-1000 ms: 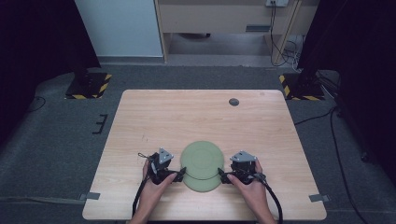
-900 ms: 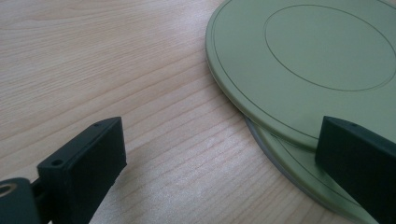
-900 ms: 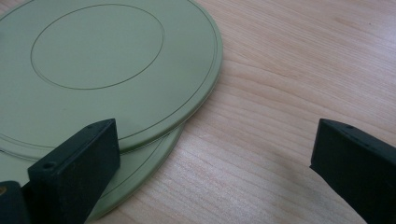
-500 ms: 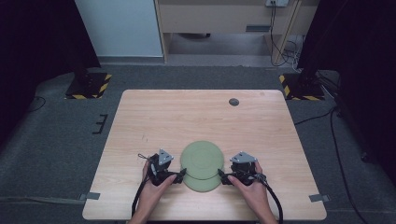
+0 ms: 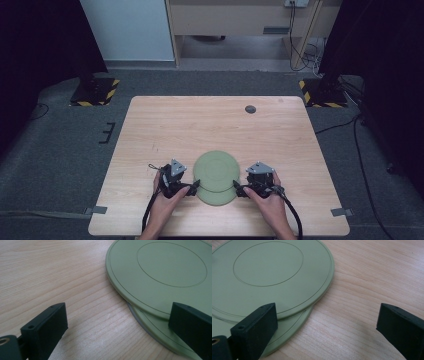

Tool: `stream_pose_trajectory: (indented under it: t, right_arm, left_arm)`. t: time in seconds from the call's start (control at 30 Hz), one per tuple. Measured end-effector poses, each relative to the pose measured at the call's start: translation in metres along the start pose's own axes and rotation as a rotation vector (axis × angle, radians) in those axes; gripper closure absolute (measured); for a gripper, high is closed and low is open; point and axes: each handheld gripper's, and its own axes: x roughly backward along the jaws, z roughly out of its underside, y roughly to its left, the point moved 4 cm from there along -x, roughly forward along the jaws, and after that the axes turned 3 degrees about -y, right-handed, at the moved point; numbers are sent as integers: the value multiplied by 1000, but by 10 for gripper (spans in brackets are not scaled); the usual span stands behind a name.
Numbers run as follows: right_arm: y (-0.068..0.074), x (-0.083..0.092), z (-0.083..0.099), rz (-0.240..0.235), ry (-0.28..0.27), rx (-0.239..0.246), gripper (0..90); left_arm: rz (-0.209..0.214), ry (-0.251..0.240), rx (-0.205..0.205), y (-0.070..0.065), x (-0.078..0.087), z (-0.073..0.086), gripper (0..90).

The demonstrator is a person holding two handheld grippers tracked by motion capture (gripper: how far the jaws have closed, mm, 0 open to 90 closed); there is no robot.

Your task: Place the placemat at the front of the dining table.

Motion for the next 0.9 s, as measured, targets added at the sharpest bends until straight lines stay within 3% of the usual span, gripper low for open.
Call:
stream_pose_trajectory:
  t: [0.13, 0.23, 0.33, 0.5, 0.9]
  right_arm:
    - [0, 3, 0, -14, 8, 16, 58]
    - [-1, 8, -2, -29, 55, 49, 50]
    - [-4, 14, -8, -66, 45, 21, 48]
    - [-13, 12, -13, -48, 78, 46, 41]
    - [-21, -3, -63, -116, 119, 36, 66]
  left_arm:
    - [9, 4, 4, -1, 1, 1, 24]
    - [18, -1, 7, -2, 3, 1, 24]
    - [23, 1, 6, -2, 3, 2, 24]
    - [26, 7, 23, -1, 2, 2, 24]
    - [32, 18, 29, 2, 1, 2, 26]
